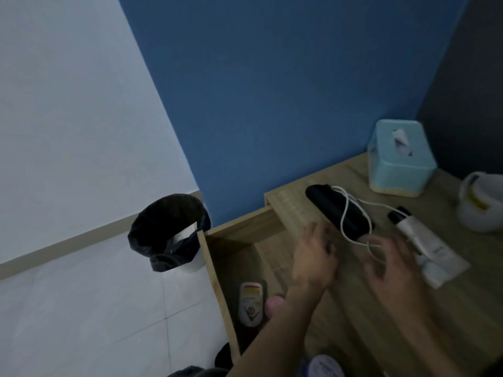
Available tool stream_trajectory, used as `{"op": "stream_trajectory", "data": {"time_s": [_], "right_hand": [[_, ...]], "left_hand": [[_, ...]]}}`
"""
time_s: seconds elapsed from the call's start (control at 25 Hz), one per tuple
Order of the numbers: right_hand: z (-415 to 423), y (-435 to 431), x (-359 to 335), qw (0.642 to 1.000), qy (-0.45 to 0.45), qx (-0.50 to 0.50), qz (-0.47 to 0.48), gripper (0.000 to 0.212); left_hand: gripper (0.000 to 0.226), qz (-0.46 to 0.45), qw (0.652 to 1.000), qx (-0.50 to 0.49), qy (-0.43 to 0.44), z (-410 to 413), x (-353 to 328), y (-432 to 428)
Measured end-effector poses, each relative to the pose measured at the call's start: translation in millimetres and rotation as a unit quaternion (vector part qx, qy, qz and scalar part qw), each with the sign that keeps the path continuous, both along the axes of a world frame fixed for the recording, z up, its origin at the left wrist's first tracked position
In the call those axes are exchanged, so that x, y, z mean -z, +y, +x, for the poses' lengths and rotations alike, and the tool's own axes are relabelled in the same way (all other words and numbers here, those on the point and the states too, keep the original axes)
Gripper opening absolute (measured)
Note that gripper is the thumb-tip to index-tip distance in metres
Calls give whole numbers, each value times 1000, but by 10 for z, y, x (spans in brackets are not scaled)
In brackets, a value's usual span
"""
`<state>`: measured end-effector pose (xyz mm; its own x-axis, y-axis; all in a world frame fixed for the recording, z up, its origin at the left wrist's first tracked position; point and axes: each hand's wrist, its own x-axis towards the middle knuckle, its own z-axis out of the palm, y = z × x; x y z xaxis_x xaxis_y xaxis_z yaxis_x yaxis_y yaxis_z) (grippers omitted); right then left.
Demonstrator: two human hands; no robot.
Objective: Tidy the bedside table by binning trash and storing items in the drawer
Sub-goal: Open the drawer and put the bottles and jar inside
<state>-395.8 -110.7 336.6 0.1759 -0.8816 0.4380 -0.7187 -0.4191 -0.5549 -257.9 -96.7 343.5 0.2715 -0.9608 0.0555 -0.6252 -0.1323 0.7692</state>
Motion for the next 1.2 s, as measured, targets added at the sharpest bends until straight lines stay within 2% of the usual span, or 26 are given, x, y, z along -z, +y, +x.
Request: {"op": "stream_trajectory", "data": {"time_s": [0.08, 0.12, 0.2, 0.24, 0.36, 0.44, 0.48, 0.56, 0.64, 0.72, 0.8, 0.92, 1.04, 1.2], "right_hand": [[-471, -154, 55, 995, 34, 95, 12, 22], [-626, -193, 111, 990, 54, 127, 39, 20], [-827, -193, 257, 983, 103, 136, 60, 23], [-872, -164, 318, 983, 109, 131, 63, 24], [-822, -18, 384, 986, 74, 119, 85, 22], [-713, 110, 331, 993, 16, 97, 69, 22], [-674, 151, 318, 995, 1, 87, 47, 28], [-690, 92, 260, 995, 21, 93, 13, 37], [-796, -132, 254, 984, 99, 130, 66, 42], [-871, -254, 265, 964, 189, 129, 137, 51], [-892, -202, 269, 952, 229, 135, 152, 54], [-864, -10, 216, 947, 205, 206, 135, 35], [-826, 59, 256, 961, 159, 158, 160, 42], [-701, 79, 194, 957, 191, 170, 134, 34]], "left_hand": [[28, 32, 993, 109, 8, -367, 22, -23], [30, 40, 988, 144, -24, -493, 82, -17], [39, 50, 978, 177, -101, -636, 209, -14], [43, 56, 976, 176, -113, -659, 235, -7], [62, 81, 979, 171, -72, -672, 251, 1], [81, 77, 980, 181, -43, -704, 245, 24], [89, 76, 978, 189, -46, -712, 254, 46], [79, 99, 968, 213, -83, -719, 237, 89], [67, 128, 964, 218, -87, -713, 261, 125], [65, 128, 969, 201, -72, -715, 261, 157], [63, 126, 972, 186, -67, -728, 240, 199], [60, 120, 976, 172, -56, -707, 239, 264], [58, 113, 978, 164, -57, -665, 242, 352], [55, 110, 981, 156, -41, -636, 181, 421]]}}
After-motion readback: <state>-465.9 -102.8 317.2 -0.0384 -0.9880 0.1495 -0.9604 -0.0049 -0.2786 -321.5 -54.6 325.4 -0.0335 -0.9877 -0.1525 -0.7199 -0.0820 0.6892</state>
